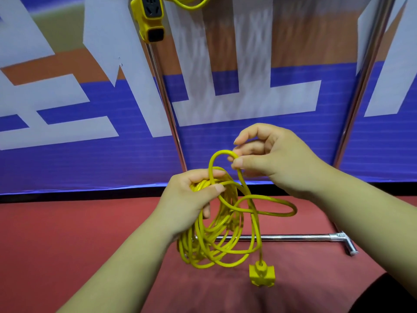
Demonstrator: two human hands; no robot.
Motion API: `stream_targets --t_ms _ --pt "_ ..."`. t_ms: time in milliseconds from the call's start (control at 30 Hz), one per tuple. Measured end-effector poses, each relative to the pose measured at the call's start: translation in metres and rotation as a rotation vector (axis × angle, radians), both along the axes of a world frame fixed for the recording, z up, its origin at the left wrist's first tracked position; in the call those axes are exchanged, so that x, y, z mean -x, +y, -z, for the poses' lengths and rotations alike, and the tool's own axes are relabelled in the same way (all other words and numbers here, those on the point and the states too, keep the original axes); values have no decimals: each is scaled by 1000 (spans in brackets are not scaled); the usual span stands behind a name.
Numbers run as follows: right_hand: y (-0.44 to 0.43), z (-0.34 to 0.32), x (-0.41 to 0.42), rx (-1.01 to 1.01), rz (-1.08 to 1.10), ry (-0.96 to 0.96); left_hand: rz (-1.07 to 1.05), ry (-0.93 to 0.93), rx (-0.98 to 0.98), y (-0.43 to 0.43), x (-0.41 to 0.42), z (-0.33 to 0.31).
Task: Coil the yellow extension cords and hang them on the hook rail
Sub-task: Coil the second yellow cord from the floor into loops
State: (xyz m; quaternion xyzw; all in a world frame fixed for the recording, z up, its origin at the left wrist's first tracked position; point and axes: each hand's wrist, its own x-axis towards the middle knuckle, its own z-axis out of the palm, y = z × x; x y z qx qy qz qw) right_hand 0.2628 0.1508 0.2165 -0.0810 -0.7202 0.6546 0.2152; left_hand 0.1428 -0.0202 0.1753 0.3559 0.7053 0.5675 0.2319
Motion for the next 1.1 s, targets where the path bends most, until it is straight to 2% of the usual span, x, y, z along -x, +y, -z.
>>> stream_targets --t_ms 233,400,533,667,867,967,1033,1100 --pt "-2 0 1 0 72 15 -23 -85 -40 8 -6 9" --pt "-7 -5 6 -112 68 15 5 -125 11 19 -11 14" --pt "-6 -5 11 -59 96 -33 42 -170 20 29 -12 19" --pt "-8 -1 17 -56 115 -47 155 -112 84 37 -17 27" --pt "7 5 14 119 106 40 95 -52 75 32 -9 22" --pt "27 24 5 31 117 -154 72 -30 29 23 -4 13" --pt "33 39 0 -52 -2 -347 19 -6 -9 17 -1 7" --pt "35 45 -3 -42 -119 -421 -34 7 -55 12 1 1"
